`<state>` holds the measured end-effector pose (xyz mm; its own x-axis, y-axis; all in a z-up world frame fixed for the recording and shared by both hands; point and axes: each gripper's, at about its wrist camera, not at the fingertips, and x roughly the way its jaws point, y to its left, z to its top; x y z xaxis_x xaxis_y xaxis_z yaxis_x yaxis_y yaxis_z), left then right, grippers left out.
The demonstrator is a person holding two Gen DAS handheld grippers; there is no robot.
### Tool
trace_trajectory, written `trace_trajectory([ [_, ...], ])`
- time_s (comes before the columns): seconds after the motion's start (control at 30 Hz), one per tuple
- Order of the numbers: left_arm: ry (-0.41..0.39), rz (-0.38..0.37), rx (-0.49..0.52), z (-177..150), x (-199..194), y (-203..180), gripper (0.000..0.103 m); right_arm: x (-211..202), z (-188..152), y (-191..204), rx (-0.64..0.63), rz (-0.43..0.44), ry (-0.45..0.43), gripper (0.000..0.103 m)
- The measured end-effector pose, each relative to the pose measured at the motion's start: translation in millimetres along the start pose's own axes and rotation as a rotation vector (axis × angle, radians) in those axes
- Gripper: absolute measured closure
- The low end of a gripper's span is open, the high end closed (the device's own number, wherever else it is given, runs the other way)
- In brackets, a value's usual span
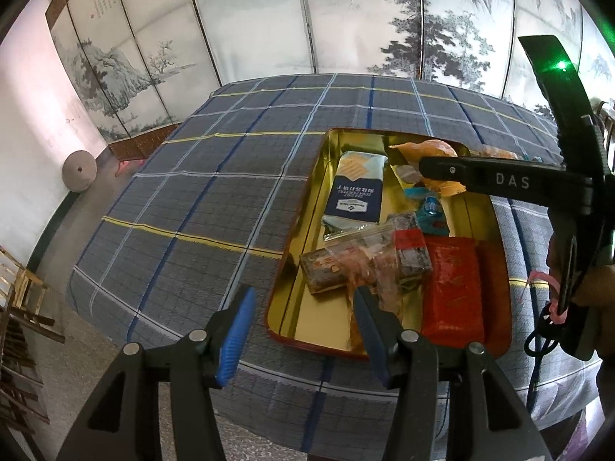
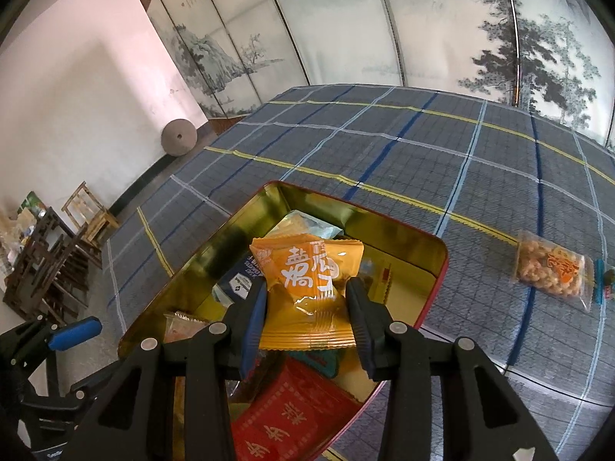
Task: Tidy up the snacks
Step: 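Lower the orange pouch into the tin and open the right gripper, then grasp the clear bag of orange-labelled puffs with the left gripper and lift it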
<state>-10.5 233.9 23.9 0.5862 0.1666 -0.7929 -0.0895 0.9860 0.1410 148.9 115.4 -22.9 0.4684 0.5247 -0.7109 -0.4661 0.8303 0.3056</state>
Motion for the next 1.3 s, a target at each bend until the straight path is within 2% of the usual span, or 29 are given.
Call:
trace_trajectory([
  [0.4,-0.028,0.033,0.025,-0.3,-6.1,-1.3,0.048,-14.4,-1.3,2.1,0.030,0.043,-0.048,0.061],
  [0.57,-0.049,0.044,0.045,1.1,-11.5,-5.5,0.046,-40.8,-11.0,-1.9,0.048,0.053,-0.117,0.055],
  [0.73,-0.064,0.052,0.065,1.4,-16.1,-11.7,0.044,-60.6,-22.3,-18.2,0.100,0.047,-0.148,0.047],
  [1.07,-0.068,0.051,0.102,2.5,-19.8,-26.7,0.044,-90.6,-52.7,-63.7,0.200,-0.022,-0.173,0.039],
  [1.3,-0.061,0.052,0.126,3.8,-20.1,-36.5,0.044,-112.3,-81.4,-106.2,0.269,-0.117,-0.176,0.033],
])
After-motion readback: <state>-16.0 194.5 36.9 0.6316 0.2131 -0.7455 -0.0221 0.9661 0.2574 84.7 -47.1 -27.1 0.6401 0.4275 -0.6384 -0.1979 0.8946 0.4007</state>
